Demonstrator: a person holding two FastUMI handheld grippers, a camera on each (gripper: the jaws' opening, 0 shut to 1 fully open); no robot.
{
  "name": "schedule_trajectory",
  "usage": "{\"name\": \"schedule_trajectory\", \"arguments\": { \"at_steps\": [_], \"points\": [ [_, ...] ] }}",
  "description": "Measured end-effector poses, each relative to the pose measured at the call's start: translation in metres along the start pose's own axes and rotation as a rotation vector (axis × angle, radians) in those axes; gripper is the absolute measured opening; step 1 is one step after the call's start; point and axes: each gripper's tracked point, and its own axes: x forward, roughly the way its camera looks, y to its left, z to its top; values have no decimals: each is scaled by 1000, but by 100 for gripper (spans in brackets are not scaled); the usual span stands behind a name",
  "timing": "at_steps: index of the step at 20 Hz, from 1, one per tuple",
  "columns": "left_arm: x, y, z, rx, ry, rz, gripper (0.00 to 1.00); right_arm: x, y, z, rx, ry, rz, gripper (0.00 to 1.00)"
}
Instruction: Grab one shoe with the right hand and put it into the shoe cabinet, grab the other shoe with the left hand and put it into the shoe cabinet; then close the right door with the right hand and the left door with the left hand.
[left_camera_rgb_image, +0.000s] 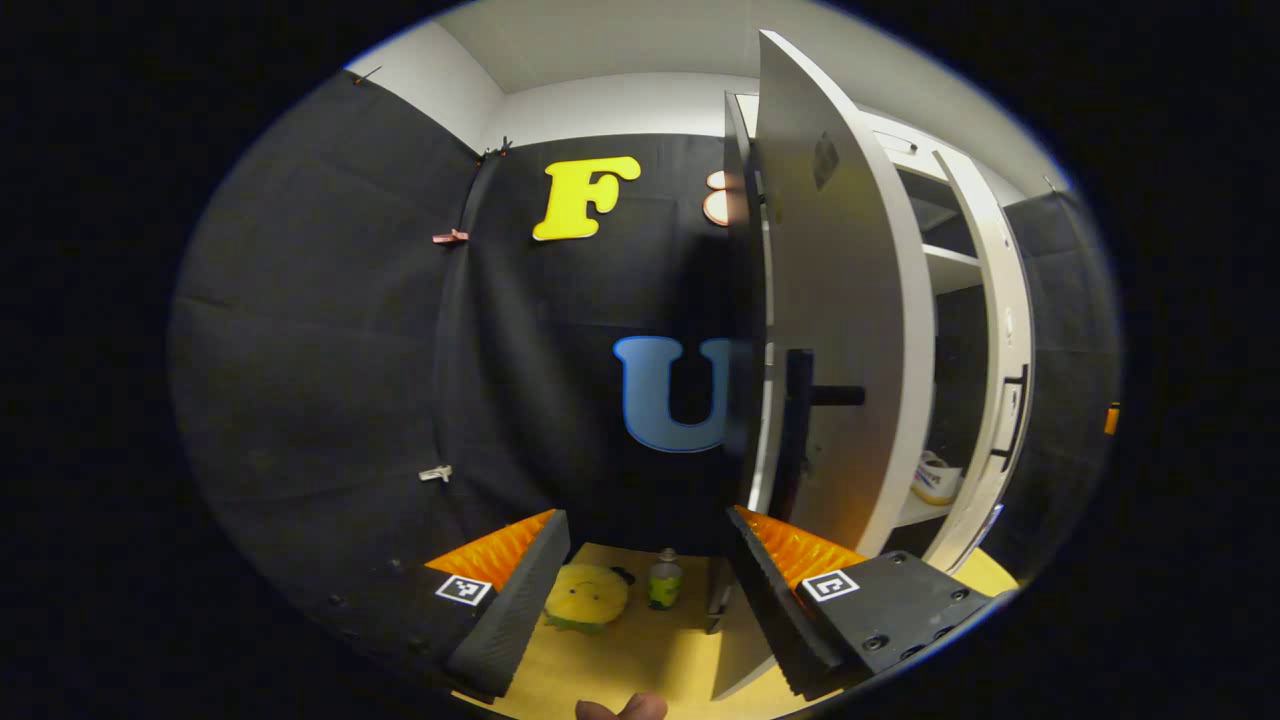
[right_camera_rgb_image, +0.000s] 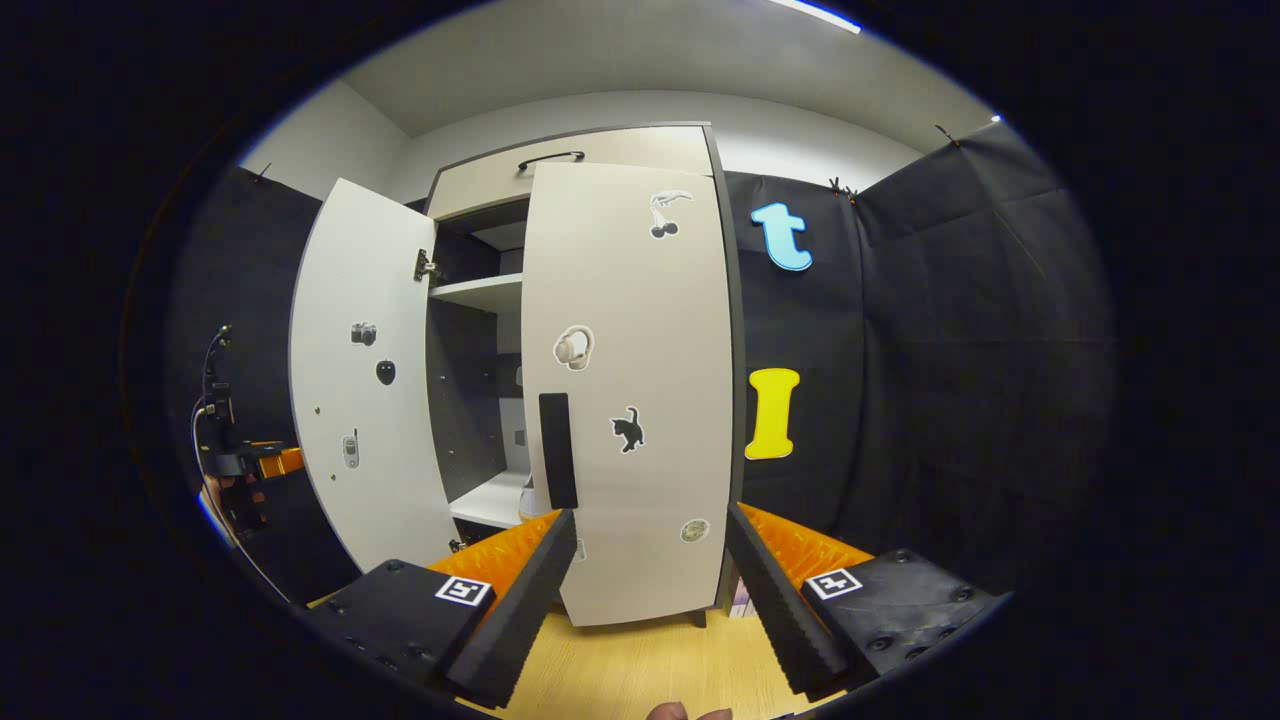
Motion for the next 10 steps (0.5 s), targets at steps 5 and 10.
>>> {"name": "schedule_trajectory", "arguments": {
  "at_steps": [5,10],
  "points": [
    [-2,-18,0,28,2,-11,94,-3,-5,-1,7,1,2,98],
    [-7,-46,-1,33,6,-23,94,-5,-7,-2,31,6,17,98]
  ]
}}
